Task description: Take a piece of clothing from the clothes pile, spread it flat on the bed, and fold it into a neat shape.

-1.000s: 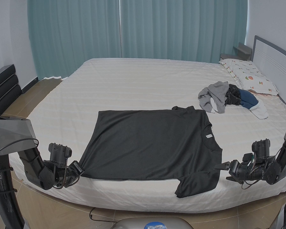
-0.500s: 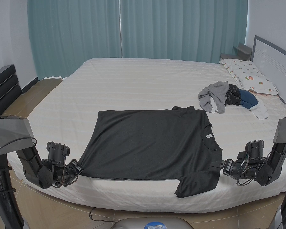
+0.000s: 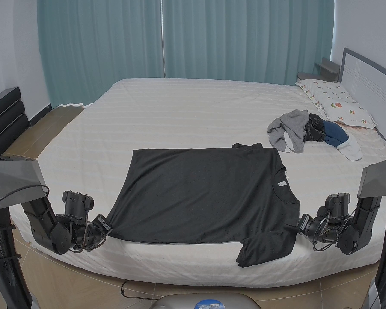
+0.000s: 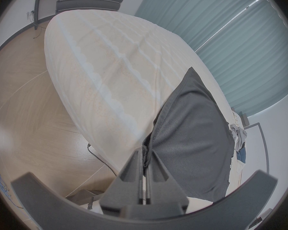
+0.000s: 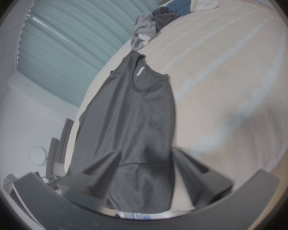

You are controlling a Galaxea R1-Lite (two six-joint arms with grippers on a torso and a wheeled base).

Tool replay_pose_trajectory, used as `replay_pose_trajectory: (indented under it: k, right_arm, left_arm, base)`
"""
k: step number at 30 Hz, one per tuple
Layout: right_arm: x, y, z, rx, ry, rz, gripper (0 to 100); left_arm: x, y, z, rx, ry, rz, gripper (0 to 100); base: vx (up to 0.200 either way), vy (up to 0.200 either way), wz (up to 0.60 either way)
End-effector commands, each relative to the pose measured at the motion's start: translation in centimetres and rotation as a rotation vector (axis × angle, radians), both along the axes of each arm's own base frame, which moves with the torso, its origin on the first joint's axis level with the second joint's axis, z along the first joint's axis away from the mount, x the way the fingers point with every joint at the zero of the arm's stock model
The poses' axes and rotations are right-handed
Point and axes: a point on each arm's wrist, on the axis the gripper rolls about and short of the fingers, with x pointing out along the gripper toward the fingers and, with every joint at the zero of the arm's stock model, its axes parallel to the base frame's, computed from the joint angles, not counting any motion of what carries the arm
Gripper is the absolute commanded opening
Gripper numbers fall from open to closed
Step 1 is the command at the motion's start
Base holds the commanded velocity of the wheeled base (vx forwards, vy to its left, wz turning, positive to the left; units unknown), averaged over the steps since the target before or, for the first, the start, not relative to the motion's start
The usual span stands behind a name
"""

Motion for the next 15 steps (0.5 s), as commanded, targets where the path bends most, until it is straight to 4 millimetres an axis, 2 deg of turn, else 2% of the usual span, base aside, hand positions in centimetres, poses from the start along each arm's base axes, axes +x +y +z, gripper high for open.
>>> replay_pose_trajectory:
  k: [1,8,15]
  right_arm:
    - [0.1,0.1,0.0,-0.001,-0.005,0.002,0]
    - [1.2,-0.1,2.0,0.006,-0.089,-0.008,0]
    - [4.2,0.5,3.3,0.014,-0.15,-0.001,0]
  left_arm:
    - [0.0,0.0,0.1,0.0,-0.003,0.001,0]
    - [0.5,0.0,0.3,-0.005,-0.024,0.008,0]
    - [1.2,-0.3,0.7,-0.057,-0.095,0.054,0]
  base:
    - [0.0,0.0,0.0]
    - [0.0,0.0,0.0]
    - [0.0,0.0,0.0]
